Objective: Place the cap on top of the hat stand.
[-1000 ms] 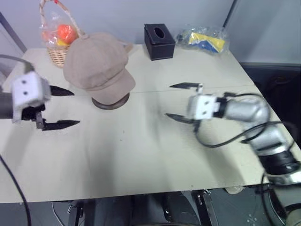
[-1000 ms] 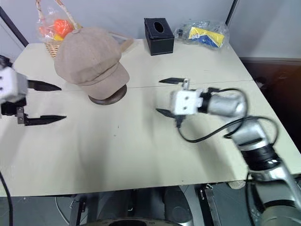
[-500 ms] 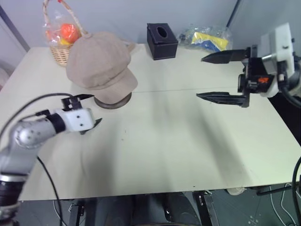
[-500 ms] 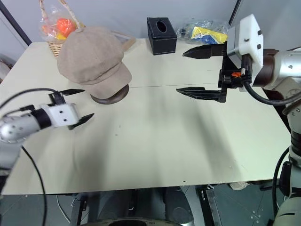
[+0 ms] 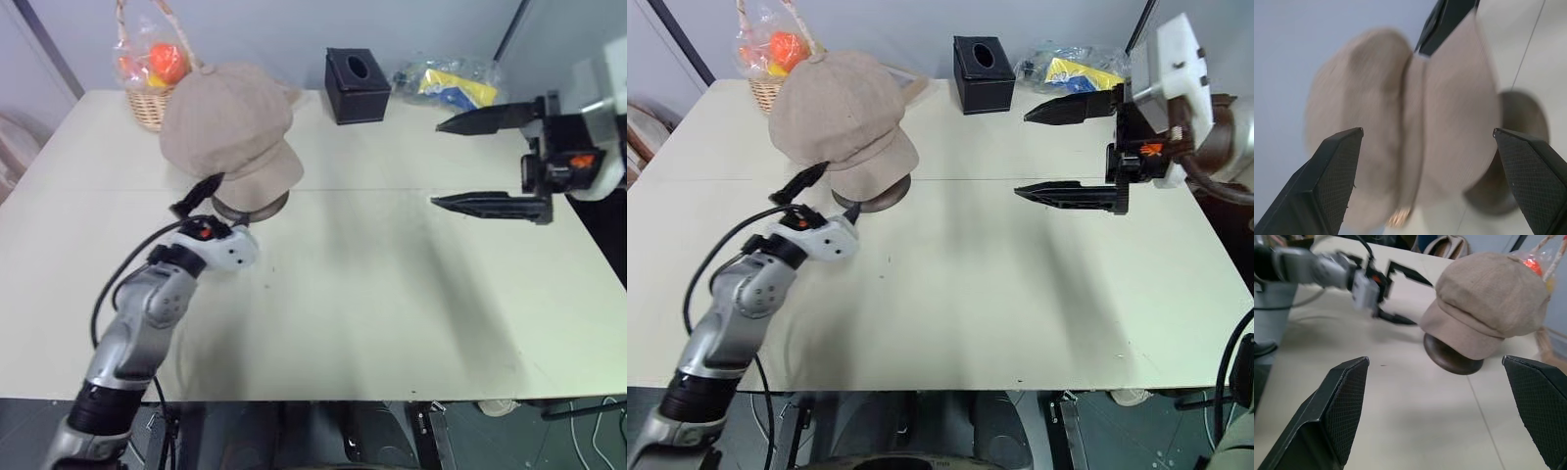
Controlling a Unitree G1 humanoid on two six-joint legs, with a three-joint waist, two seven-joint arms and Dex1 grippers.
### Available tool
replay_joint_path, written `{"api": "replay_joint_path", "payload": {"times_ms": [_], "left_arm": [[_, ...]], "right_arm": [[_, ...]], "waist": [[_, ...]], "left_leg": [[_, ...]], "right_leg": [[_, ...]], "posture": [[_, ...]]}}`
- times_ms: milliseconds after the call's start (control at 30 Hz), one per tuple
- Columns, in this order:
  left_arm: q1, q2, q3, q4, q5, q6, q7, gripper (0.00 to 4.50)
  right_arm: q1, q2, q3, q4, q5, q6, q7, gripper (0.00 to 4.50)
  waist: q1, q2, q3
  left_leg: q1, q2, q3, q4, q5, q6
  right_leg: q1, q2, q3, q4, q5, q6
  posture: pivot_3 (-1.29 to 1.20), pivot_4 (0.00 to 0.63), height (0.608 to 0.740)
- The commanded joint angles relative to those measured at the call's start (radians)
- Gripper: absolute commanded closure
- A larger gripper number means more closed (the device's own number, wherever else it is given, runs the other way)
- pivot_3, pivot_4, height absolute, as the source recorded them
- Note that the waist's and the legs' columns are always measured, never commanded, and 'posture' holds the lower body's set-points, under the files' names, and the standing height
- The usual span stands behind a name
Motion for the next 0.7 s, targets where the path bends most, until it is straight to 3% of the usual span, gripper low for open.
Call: {"api": "replay_joint_path", "payload": {"times_ms": [33, 333, 433, 567, 667, 700], "left_arm": [[-0.065, -0.035, -0.037, 0.044, 0.05, -0.002, 0.066, 0.0], [-0.184, -0.111, -0.117, 0.227, 0.115, -0.002, 0.176, 0.0], [-0.189, -0.125, -0.115, 0.232, 0.107, 0.009, 0.181, 0.8], [-0.187, -0.12, -0.114, 0.229, 0.101, 0.002, 0.178, 2.73], [-0.186, -0.106, -0.103, 0.228, 0.088, -0.008, 0.176, 4.46], [-0.186, -0.101, -0.1, 0.23, 0.083, -0.011, 0.176, 4.49]], "right_arm": [[-0.046, -0.016, -0.037, -0.009, 0.028, 0.01, 0.001, 0.03], [-0.082, -0.024, -0.02, 0.013, 0.004, -0.005, 0.024, 0.03], [-0.085, -0.027, -0.025, 0.014, 0.005, -0.004, 0.026, 0.0], [-0.081, -0.026, -0.028, 0.014, -0.002, -0.013, 0.021, 0.0], [-0.078, -0.022, -0.029, 0.014, -0.008, -0.02, 0.014, 0.0], [-0.077, -0.021, -0.029, 0.013, -0.01, -0.021, 0.012, 0.0]], "waist": [[-0.003, 0.0, 0.0], [-0.001, 0.001, -0.001], [-0.002, 0.001, -0.001], [-0.001, 0.001, -0.001], [-0.001, 0.001, -0.001], [-0.001, 0.001, -0.001]], "left_leg": [[0.0, 0.0, 0.0, 0.0, 0.0, 0.0], [-0.001, 0.0, 0.0, 0.0, 0.0, 0.0], [-0.001, 0.0, 0.0, 0.0, 0.0, 0.0], [-0.001, 0.0, -0.001, 0.0, 0.0, 0.0], [-0.001, 0.0, -0.001, 0.0, 0.0, 0.0], [-0.001, 0.0, -0.001, 0.0, 0.0, 0.0]], "right_leg": [[0.0, 0.0, 0.0, 0.0, 0.0, 0.0], [-0.001, 0.0, 0.0, 0.0, 0.0, 0.0], [-0.001, 0.0, 0.0, 0.0, 0.0, 0.0], [-0.001, 0.0, 0.0, 0.0, 0.0, 0.0], [-0.001, 0.0, 0.0, 0.0, 0.0, 0.0], [-0.001, 0.0, -0.001, 0.0, 0.0, 0.001]], "posture": [[0.0, 0.15, 0.74], [0.0, 0.15, 0.74], [0.0, 0.15, 0.74], [0.0, 0.15, 0.74], [0.0, 0.15, 0.74], [0.0, 0.15, 0.74]]}}
